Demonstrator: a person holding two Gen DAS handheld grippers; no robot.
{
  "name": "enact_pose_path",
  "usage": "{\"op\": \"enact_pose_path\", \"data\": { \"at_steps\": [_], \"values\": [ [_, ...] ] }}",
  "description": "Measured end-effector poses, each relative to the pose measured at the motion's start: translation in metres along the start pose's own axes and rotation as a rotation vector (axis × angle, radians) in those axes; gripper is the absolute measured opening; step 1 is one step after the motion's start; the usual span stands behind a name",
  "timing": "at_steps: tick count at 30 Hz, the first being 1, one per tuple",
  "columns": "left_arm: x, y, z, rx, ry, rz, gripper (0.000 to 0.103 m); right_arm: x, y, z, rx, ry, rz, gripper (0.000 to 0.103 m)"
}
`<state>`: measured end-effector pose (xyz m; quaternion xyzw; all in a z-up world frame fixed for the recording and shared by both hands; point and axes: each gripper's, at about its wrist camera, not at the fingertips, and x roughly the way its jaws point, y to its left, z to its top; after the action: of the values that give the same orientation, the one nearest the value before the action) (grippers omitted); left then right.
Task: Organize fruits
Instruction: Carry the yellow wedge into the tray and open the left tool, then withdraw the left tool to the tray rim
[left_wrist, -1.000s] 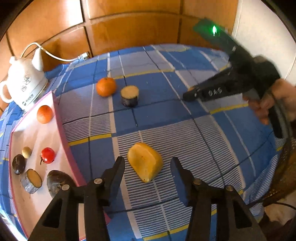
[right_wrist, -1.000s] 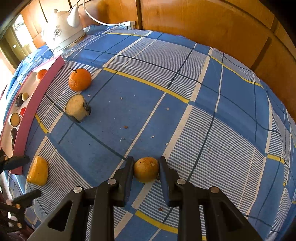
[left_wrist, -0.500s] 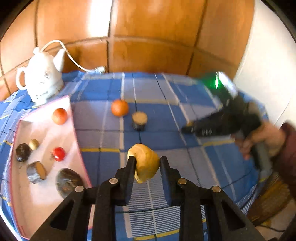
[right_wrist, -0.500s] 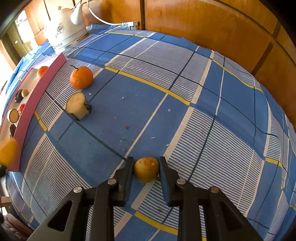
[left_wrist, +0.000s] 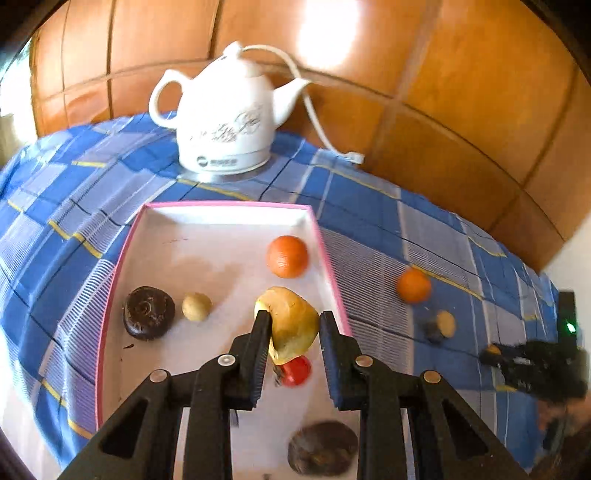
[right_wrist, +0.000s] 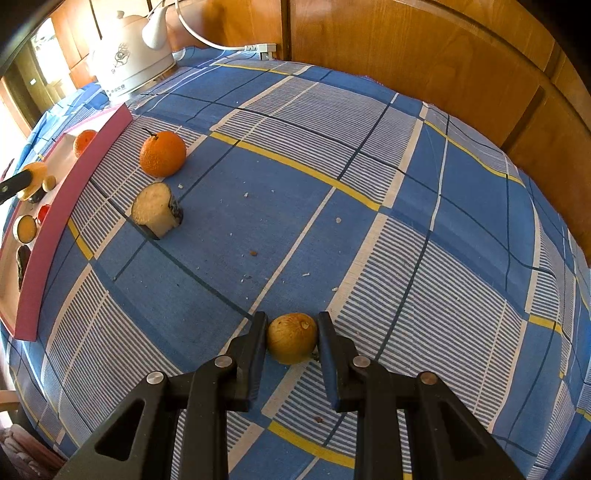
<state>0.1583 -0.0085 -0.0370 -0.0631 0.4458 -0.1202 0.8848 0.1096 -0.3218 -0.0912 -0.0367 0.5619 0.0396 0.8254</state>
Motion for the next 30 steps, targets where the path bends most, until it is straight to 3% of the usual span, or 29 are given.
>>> {"op": "enact_pose_path", "data": {
  "at_steps": [7, 9, 13, 16, 19, 26, 30],
  "values": [
    [0.033, 0.002, 0.006, -0.007, 0.016, 0.063, 0.033, 0.0, 0.0, 0.002, 0.0, 0.0, 0.0, 0.027],
    [0.029, 0.005, 0.0, -0.015, 0.01, 0.072, 0.041, 0.0, 0.0, 0.002, -0.002, 0.001, 0.001, 0.027],
    [0.014, 0.002, -0.014, 0.002, -0.007, 0.104, 0.046, 0.0, -0.001, 0.003, -0.002, 0.0, 0.0, 0.027],
    [-0.002, 0.0, -0.026, 0.016, -0.029, 0.144, 0.06, 0.001, -0.001, 0.005, -0.006, 0.001, -0.002, 0.027],
    [-0.019, -0.004, -0.036, 0.028, -0.061, 0.174, 0.064, 0.001, -0.001, 0.005, -0.005, 0.001, -0.002, 0.027],
    [-0.054, -0.014, -0.056, 0.041, -0.132, 0.234, 0.1, 0.0, -0.001, 0.004, -0.01, -0.009, -0.006, 0.028],
    [-0.068, -0.018, -0.063, 0.058, -0.168, 0.243, 0.103, -0.001, 0.0, 0.002, -0.018, -0.022, -0.01, 0.028]
  ]
}}
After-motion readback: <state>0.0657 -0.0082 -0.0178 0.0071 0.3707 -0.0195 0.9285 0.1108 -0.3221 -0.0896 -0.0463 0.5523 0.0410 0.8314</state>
